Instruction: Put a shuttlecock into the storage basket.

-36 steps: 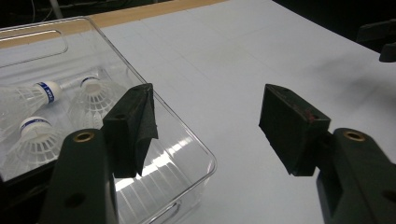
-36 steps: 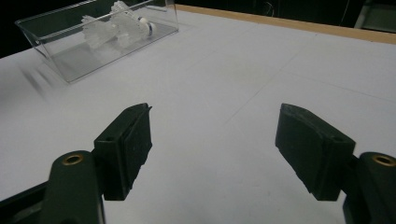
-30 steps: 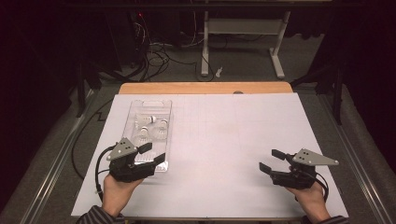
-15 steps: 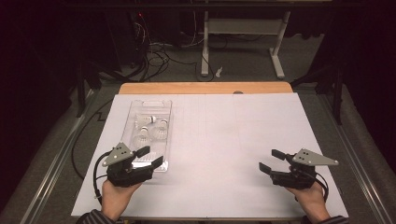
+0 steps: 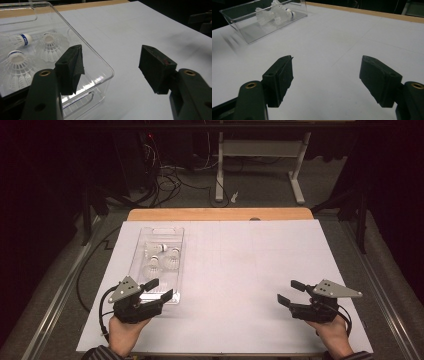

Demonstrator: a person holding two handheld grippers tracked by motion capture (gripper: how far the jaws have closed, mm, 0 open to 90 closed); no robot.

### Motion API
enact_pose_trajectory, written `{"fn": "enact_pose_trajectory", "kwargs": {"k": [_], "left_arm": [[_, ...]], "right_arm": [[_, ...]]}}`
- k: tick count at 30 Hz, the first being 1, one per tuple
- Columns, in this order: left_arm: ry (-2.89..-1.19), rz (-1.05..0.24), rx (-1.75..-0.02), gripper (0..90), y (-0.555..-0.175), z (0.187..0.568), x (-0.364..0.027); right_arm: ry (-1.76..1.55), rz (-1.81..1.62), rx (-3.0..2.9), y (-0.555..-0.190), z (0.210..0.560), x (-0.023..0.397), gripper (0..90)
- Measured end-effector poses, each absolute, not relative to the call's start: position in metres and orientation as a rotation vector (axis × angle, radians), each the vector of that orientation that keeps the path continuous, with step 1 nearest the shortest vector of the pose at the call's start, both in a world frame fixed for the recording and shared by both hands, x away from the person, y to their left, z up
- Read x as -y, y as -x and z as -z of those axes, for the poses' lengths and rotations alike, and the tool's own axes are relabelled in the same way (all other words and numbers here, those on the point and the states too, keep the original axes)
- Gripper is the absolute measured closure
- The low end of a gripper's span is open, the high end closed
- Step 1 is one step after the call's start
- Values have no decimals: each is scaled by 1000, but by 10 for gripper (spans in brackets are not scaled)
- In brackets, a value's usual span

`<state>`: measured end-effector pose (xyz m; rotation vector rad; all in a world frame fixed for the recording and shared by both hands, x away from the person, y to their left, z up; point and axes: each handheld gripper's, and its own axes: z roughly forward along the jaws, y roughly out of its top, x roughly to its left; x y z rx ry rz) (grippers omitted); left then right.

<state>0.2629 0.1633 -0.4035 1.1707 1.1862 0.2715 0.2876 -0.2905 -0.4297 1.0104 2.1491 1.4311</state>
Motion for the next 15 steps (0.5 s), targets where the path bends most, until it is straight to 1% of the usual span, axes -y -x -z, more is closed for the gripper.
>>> {"fn": "enact_pose_trajectory", "kwargs": {"k": [9,15], "left_arm": [[-1152,-270,-1193,376,-260,408,-167],[-1181,-295,-1187,377,-259,413,-167]], "right_arm": [[-1013,-1438,-2140,-286,429,291,277],[-1015,-1444,-2138,-284,428,290,277]]}}
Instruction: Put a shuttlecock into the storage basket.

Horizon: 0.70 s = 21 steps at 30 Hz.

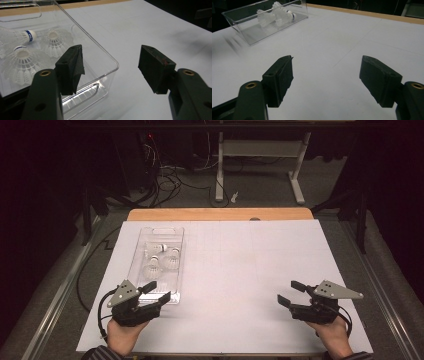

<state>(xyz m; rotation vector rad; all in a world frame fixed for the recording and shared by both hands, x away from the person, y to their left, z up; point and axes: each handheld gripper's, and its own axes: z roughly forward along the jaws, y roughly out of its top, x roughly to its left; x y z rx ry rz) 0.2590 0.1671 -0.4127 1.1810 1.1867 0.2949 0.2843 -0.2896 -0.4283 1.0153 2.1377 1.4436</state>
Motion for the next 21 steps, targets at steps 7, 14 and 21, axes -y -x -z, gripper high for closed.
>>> {"fn": "enact_pose_trajectory", "kwargs": {"k": [7,14,21], "left_arm": [[-1182,-302,-1187,382,-258,417,-165],[-1193,-300,-1195,383,-259,422,-163],[-1201,-304,-1193,383,-260,424,-160]], "right_arm": [[-1015,-1444,-2134,-284,428,290,277],[-1021,-1440,-2132,-283,428,291,276],[-1019,-1438,-2133,-283,428,290,277]]}}
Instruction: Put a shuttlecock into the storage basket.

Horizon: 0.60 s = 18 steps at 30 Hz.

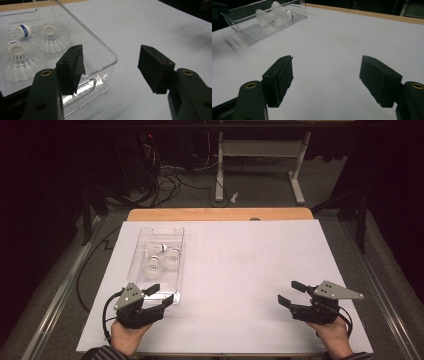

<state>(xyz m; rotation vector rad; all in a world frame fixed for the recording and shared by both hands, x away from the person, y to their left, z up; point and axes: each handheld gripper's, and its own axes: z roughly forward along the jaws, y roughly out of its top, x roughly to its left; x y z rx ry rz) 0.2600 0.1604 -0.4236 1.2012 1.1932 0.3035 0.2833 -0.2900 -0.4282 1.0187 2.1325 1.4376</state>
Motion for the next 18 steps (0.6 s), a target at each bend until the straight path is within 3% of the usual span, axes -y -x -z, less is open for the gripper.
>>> {"fn": "enact_pose_trajectory", "kwargs": {"k": [18], "left_arm": [[-1188,-289,-1201,382,-262,423,-161]], "right_arm": [[-1012,-1440,-2136,-284,428,291,277]]}}
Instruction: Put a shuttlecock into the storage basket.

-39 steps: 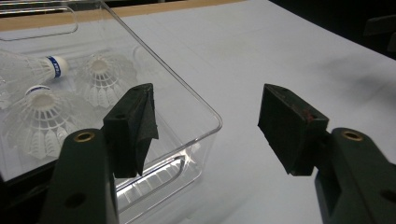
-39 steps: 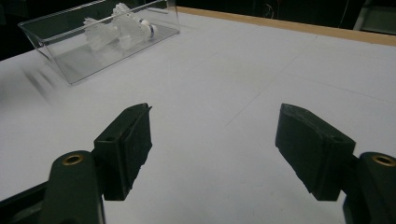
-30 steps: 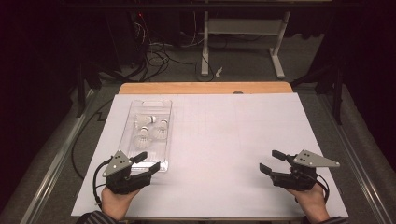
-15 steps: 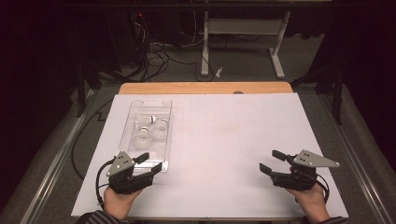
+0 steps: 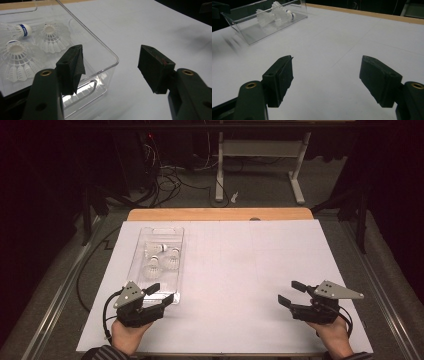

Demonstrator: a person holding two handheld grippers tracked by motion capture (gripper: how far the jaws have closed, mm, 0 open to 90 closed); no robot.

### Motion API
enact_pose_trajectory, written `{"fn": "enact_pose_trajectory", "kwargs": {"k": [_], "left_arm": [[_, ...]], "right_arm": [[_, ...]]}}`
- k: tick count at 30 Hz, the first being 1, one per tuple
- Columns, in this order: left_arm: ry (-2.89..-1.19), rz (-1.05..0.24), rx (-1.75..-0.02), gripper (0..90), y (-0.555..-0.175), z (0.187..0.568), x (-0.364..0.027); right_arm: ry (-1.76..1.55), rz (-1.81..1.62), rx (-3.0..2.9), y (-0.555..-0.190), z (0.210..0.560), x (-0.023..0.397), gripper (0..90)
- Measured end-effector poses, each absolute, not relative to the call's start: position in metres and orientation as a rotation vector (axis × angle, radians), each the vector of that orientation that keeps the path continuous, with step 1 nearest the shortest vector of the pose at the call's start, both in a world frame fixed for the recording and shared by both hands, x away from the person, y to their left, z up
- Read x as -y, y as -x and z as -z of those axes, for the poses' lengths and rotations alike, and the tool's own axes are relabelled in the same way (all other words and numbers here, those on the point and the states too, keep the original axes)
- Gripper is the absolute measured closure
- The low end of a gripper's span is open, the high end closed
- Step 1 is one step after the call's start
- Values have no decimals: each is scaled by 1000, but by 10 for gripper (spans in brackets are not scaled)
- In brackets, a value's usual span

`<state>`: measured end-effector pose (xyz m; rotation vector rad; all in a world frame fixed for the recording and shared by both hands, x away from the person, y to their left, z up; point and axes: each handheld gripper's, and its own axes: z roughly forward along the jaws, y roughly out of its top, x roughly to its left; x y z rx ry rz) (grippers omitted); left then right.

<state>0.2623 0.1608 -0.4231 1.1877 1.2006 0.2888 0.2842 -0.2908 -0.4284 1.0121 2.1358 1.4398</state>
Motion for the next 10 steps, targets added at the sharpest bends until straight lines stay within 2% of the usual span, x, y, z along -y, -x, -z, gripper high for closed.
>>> {"fn": "enact_pose_trajectory", "kwargs": {"k": [10], "left_arm": [[-1177,-294,-1190,387,-262,421,-161]], "right_arm": [[-1012,-1439,-2137,-284,428,291,277]]}}
